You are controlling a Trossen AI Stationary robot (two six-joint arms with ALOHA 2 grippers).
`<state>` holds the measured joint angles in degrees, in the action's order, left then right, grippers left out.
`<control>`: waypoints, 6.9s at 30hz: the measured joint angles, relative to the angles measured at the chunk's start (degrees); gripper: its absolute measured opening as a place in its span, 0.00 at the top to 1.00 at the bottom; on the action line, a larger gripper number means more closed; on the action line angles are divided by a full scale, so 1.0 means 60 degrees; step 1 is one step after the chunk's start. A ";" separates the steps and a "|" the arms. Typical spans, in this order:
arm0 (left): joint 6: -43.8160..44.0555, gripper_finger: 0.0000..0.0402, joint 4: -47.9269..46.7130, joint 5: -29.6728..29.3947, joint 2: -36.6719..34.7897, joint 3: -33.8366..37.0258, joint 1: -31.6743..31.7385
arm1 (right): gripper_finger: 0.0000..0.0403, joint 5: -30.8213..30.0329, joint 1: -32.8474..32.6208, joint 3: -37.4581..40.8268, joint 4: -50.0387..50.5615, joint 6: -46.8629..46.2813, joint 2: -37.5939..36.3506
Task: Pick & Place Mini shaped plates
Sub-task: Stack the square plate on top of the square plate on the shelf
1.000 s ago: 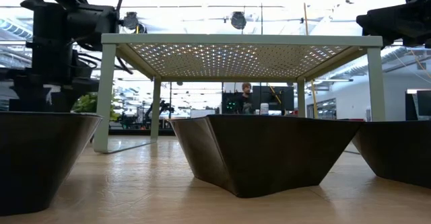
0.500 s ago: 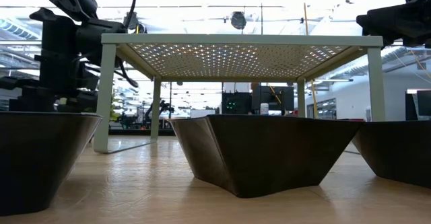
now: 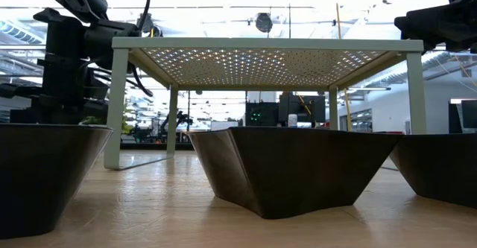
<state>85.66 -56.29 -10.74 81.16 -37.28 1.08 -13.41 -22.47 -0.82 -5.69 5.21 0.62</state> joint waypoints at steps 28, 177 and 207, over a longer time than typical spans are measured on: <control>-0.2160 0.99 -0.2909 -0.3090 -0.0865 -0.4212 0.0004 | 0.81 0.0000 -0.0001 0.0000 0.0000 0.0000 -0.0003; -0.4739 0.95 0.8411 0.3569 -0.2341 -0.0714 0.1545 | 0.81 0.0000 -0.0001 0.0000 -0.0002 0.0000 -0.0002; -0.5514 0.65 0.8286 0.3824 -0.2924 -0.0716 0.1537 | 0.81 0.0000 0.0000 0.0000 -0.0003 -0.0001 -0.0003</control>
<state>52.58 -6.58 12.21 63.62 -41.57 10.31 -13.41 -22.47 -0.82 -5.71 5.21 0.61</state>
